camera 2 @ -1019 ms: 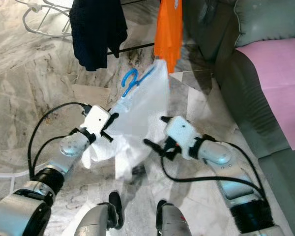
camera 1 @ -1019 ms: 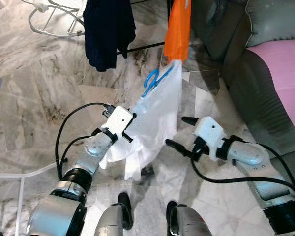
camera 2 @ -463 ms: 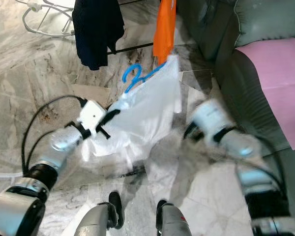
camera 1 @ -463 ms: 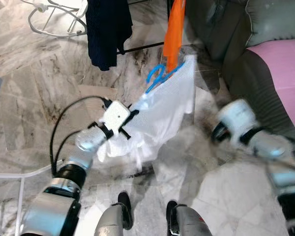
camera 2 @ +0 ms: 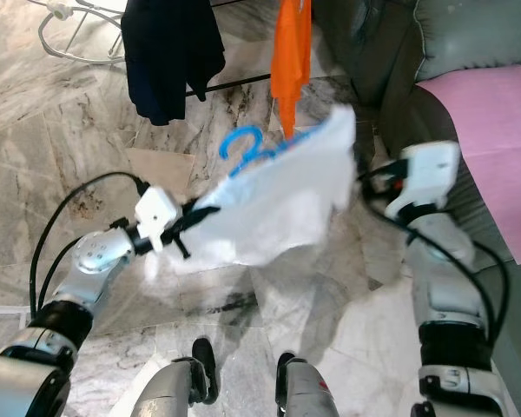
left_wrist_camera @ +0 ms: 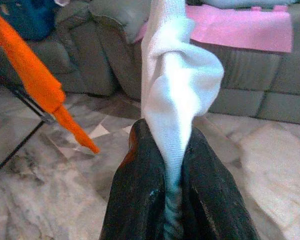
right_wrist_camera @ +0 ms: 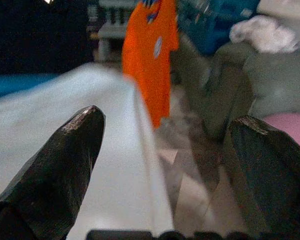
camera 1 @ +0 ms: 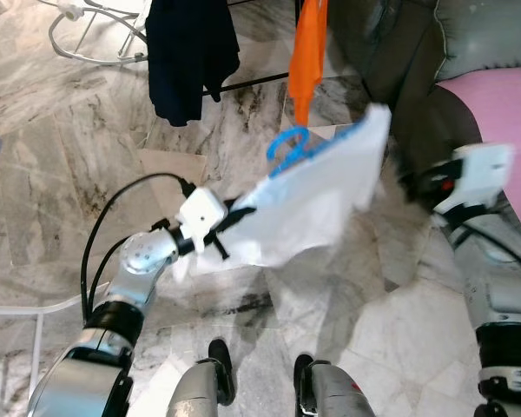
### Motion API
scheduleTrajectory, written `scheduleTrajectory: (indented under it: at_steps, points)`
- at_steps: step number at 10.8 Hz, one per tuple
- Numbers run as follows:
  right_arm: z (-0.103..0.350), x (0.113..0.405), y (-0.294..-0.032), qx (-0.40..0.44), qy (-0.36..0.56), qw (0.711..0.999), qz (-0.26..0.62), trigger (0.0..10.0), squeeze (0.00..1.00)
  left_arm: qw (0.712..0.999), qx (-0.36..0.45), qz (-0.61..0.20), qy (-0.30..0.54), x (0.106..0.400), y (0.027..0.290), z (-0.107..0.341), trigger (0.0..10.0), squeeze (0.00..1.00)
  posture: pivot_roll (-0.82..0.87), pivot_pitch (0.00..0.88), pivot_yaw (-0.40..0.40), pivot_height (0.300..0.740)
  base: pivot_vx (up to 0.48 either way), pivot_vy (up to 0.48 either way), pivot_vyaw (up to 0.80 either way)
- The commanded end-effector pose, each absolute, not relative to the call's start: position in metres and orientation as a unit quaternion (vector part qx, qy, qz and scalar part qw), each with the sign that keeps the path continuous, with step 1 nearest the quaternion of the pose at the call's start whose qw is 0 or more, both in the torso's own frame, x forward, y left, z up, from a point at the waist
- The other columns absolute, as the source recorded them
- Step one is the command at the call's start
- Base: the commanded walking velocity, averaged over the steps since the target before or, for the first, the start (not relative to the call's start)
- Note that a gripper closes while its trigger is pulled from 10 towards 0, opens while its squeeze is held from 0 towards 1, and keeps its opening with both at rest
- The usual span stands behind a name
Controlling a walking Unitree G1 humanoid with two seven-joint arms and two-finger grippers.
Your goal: Hang hanger
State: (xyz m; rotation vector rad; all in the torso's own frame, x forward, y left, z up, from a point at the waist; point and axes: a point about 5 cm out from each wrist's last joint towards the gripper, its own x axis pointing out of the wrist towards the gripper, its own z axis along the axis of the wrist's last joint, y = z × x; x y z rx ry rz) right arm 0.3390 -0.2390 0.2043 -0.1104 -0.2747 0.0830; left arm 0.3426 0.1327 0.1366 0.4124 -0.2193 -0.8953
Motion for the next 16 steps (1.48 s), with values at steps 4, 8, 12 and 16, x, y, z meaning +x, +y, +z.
scheduleTrajectory:
  at_steps: [4,8,12,16]
  points:
    - [0.202,0.341,-0.229,-0.019,-0.129,0.987,0.099,10.0,0.00,0.848,0.206,-0.475,-0.115,0.335,0.135,0.139,0.0,0.00,-0.18,0.334,0.054,0.740,0.000,0.000,0.00]
    - [0.179,0.339,-0.210,0.002,-0.077,0.981,0.178,0.0,0.00,0.819,0.205,-0.519,-0.135,0.326,0.125,0.145,0.0,0.00,-0.17,0.334,0.051,0.740,0.000,0.000,0.00]
    - [0.167,0.342,-0.218,0.019,-0.036,0.987,0.158,0.0,0.00,0.820,0.196,-0.519,-0.140,0.325,0.125,0.149,0.0,0.00,-0.17,0.322,0.046,0.740,0.000,0.000,0.00]
    - [0.159,0.346,-0.226,0.161,-0.026,0.984,0.071,0.0,0.00,0.826,0.198,-0.507,-0.146,0.328,0.129,0.155,0.0,0.00,-0.17,0.322,0.041,0.740,0.000,0.000,0.00]
